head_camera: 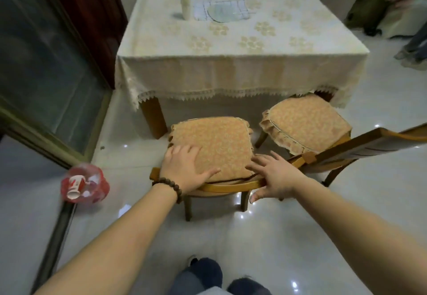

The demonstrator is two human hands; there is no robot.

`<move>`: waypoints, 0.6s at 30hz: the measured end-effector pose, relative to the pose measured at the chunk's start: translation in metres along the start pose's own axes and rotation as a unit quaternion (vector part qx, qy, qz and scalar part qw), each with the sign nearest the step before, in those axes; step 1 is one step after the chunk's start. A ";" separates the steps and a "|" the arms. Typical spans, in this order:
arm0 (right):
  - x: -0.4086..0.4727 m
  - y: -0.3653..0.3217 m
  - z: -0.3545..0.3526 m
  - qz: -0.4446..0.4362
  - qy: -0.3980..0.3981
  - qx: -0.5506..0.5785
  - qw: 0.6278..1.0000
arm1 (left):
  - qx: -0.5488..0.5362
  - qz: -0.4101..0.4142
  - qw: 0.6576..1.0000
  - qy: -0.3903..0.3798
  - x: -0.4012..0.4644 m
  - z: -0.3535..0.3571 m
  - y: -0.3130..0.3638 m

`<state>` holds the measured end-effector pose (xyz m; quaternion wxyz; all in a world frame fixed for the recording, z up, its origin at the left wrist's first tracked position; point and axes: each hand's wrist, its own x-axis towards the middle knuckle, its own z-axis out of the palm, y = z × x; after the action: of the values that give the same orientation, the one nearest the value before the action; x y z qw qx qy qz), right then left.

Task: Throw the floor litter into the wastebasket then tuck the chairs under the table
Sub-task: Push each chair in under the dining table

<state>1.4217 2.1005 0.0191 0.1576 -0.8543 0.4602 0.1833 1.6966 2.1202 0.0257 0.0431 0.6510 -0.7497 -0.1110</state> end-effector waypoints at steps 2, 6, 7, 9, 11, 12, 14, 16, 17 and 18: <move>0.000 0.008 -0.001 -0.028 -0.016 -0.074 0.997 | 0.028 0.019 0.998 -0.048 -0.010 0.004 0.005; 0.002 0.016 0.000 -0.037 -0.004 -0.112 0.993 | 0.117 0.065 0.976 -0.171 -0.014 0.012 0.014; 0.002 0.015 -0.001 -0.038 0.000 -0.114 0.993 | 0.141 0.073 0.971 -0.178 -0.014 0.014 0.016; -0.001 0.014 -0.003 -0.046 0.007 -0.129 0.991 | 0.156 0.071 0.974 -0.148 -0.013 0.019 0.019; -0.003 0.014 -0.005 -0.054 0.013 -0.138 0.989 | 0.170 0.057 0.977 -0.112 -0.016 0.021 0.021; -0.003 0.014 -0.005 -0.059 0.015 -0.136 0.989 | 0.181 0.055 0.977 -0.099 -0.017 0.023 0.021; -0.003 0.014 -0.006 -0.066 0.014 -0.128 0.989 | 0.204 0.060 0.974 -0.080 -0.021 0.025 0.021; -0.001 0.013 -0.007 -0.070 0.007 -0.125 0.990 | 0.219 0.065 0.971 -0.071 -0.023 0.027 0.018; 0.000 0.012 -0.007 -0.071 0.004 -0.126 0.989 | 0.219 0.064 0.971 -0.069 -0.024 0.027 0.015; 0.001 0.010 -0.009 -0.072 0.003 -0.129 0.989 | 0.217 0.064 0.972 -0.065 -0.024 0.026 0.012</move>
<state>1.4152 2.0904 0.0252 0.0578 -0.8991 0.3704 0.2262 1.6827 2.1487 0.0049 -0.1410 0.5871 -0.7970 0.0148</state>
